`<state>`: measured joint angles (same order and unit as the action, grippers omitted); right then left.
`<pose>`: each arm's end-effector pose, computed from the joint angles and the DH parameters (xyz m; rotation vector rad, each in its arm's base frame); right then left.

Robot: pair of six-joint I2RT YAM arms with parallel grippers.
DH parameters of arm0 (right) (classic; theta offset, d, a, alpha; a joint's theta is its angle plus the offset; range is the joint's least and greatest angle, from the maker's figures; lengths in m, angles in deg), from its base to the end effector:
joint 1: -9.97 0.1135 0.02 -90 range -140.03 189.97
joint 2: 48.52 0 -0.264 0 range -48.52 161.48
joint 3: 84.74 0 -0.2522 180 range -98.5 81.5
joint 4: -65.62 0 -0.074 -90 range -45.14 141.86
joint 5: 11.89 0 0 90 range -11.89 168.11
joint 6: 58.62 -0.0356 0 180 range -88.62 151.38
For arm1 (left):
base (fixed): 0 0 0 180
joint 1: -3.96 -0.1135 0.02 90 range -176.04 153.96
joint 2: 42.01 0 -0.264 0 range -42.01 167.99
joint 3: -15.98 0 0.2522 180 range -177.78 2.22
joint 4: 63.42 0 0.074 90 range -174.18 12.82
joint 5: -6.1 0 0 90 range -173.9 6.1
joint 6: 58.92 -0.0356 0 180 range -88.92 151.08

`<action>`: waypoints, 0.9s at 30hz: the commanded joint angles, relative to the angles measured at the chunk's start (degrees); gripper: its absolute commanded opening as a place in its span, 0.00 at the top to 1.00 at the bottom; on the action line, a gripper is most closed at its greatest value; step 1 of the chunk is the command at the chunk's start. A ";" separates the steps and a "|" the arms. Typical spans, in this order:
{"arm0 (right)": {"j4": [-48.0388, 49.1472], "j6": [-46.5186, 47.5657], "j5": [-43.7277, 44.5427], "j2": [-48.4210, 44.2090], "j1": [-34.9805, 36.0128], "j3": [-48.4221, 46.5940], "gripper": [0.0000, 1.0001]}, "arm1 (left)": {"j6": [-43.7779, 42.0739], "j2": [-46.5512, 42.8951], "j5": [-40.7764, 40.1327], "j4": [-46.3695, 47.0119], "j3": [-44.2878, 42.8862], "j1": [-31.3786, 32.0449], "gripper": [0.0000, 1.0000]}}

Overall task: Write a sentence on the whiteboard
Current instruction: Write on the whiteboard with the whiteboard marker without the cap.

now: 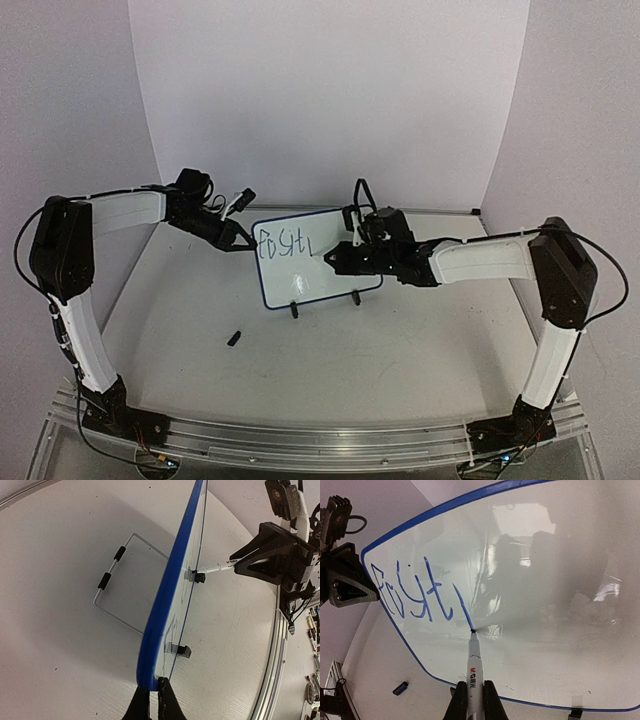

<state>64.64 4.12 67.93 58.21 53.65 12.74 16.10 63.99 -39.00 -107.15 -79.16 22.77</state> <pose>0.3028 0.2979 0.2165 -0.4246 2.0970 0.9417 0.3686 -0.1521 0.2389 0.9896 2.1807 -1.0058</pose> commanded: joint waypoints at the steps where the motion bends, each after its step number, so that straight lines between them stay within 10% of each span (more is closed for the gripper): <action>1: 1.71 -0.19 -1.59 -4.80 -0.26 0.58 1.00 | -2.40 -2.94 -1.92 0.40 -1.14 0.28 1.00; 27: 0.66 1.42 2.53 0.08 -0.27 -8.40 1.00 | -2.36 -2.64 -1.75 0.51 -1.23 0.26 1.00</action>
<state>65.35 4.79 68.87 57.18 53.61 6.80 16.01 63.71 -39.06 -107.21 -79.16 22.79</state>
